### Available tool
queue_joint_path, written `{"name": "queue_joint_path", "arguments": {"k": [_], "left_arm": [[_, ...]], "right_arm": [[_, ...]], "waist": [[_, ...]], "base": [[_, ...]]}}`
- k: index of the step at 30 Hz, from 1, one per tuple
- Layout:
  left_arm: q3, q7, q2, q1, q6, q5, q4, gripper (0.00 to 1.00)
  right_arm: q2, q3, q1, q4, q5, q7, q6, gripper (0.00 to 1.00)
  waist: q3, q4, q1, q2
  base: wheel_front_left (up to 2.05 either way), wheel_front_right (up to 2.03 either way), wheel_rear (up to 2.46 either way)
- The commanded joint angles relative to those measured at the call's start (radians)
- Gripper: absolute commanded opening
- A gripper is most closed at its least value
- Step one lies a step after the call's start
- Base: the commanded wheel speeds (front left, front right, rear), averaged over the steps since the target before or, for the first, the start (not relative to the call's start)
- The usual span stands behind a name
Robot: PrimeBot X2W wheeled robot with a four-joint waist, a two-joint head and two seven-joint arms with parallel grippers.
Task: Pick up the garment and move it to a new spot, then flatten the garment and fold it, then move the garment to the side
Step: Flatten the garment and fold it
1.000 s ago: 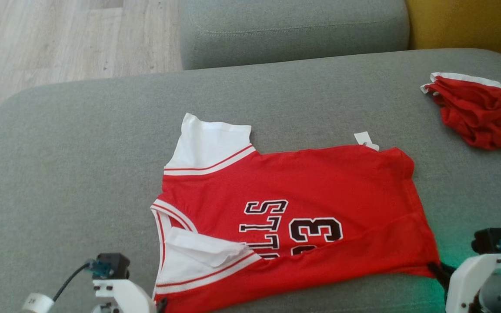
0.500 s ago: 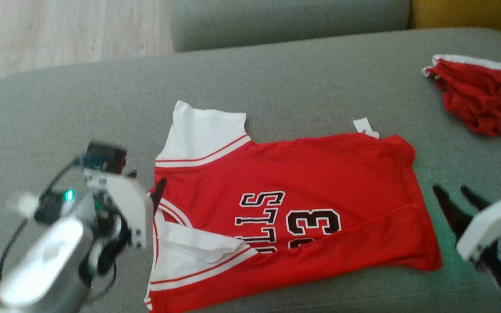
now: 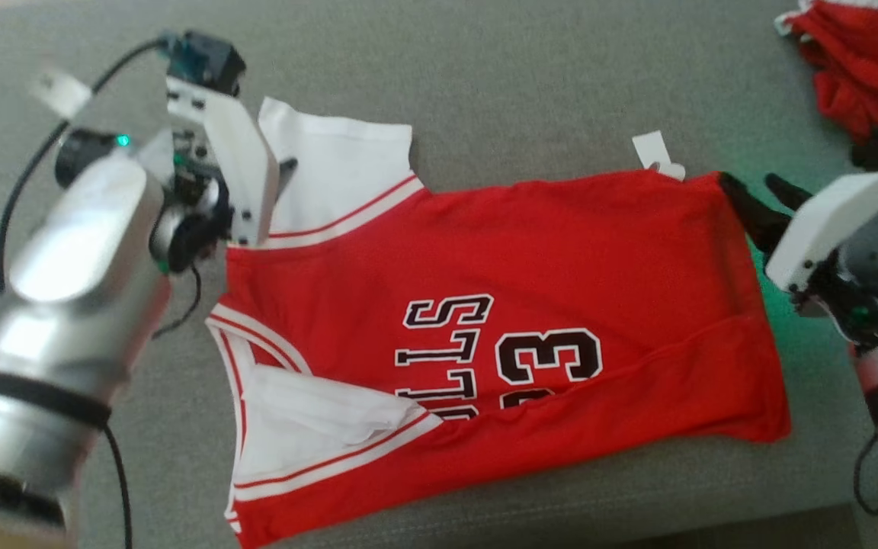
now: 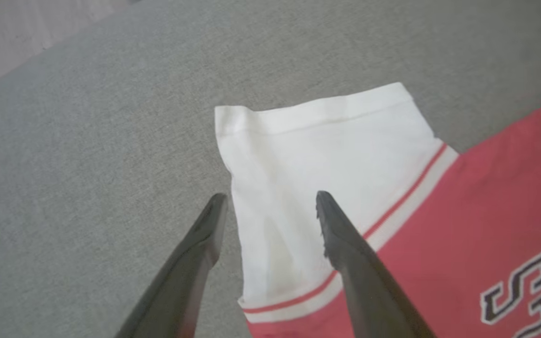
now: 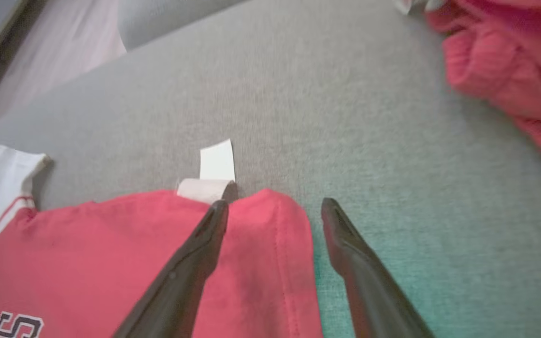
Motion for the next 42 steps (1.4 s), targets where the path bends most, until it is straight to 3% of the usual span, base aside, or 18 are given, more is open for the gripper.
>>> {"name": "queue_joint_path", "arguments": {"k": [1, 8, 18, 19, 20, 21, 22, 29, 35, 42], "left_arm": [[0.025, 0.008, 0.014, -0.103, -0.012, 0.015, 0.031, 1.0], [0.022, -0.006, -0.026, -0.235, -0.025, 0.029, 0.21, 1.0], [0.027, -0.025, -0.058, -0.31, -0.044, 0.013, 0.361, 1.0], [0.025, -0.026, -0.061, -0.314, -0.047, 0.012, 0.372, 0.73], [0.022, -0.027, -0.064, -0.318, -0.05, 0.012, 0.383, 0.36], [0.019, -0.03, -0.067, -0.322, -0.053, 0.013, 0.393, 0.0], [0.016, -0.033, -0.07, -0.325, -0.055, 0.014, 0.402, 0.0], [0.007, -0.14, -0.075, -0.346, -0.036, 0.034, 0.445, 0.0], [0.004, -0.206, -0.075, -0.34, -0.024, 0.038, 0.491, 0.0], [0.017, -0.255, -0.085, -0.321, -0.043, 0.009, 0.524, 0.0]], "right_arm": [[-0.032, 0.053, -0.049, 0.01, 0.015, 0.0, -0.001, 1.0], [-0.034, 0.191, -0.147, 0.117, 0.077, -0.039, -0.001, 1.0], [-0.053, 0.348, -0.188, 0.147, 0.183, -0.058, -0.001, 1.0], [-0.057, 0.365, -0.189, 0.149, 0.195, -0.056, -0.001, 0.82], [-0.061, 0.381, -0.191, 0.149, 0.204, -0.055, -0.001, 0.51], [-0.067, 0.397, -0.194, 0.148, 0.213, -0.059, -0.001, 0.05], [-0.072, 0.409, -0.196, 0.148, 0.224, -0.066, -0.001, 0.0], [-0.088, 0.441, -0.222, 0.183, 0.261, -0.21, -0.001, 0.0], [-0.079, 0.442, -0.248, 0.287, 0.241, -0.347, -0.001, 0.0], [-0.05, 0.47, -0.265, 0.322, 0.24, -0.458, -0.001, 0.0]], "waist": [[0.046, -0.016, -0.0003, 0.0], [0.103, -0.036, -0.0003, 0.0], [0.132, -0.056, -0.0003, 0.0], [0.131, -0.056, -0.0003, 0.0], [0.131, -0.057, -0.0003, 0.0], [0.13, -0.057, -0.0003, 0.0], [0.129, -0.057, -0.0003, 0.0], [0.104, -0.048, -0.0003, 0.0], [0.061, -0.039, -0.0003, 0.0], [0.019, -0.03, -0.0003, 0.0]], "base": [[0.0, 0.0, 0.0], [0.0, 0.0, 0.0], [0.0, 0.0, 0.0], [0.0, 0.0, 0.0], [0.0, 0.0, 0.0], [0.0, 0.0, 0.0], [0.0, 0.0, 0.0], [0.0, 0.0, 0.0], [0.0, 0.0, 0.0], [0.0, 0.0, 0.0]]}}
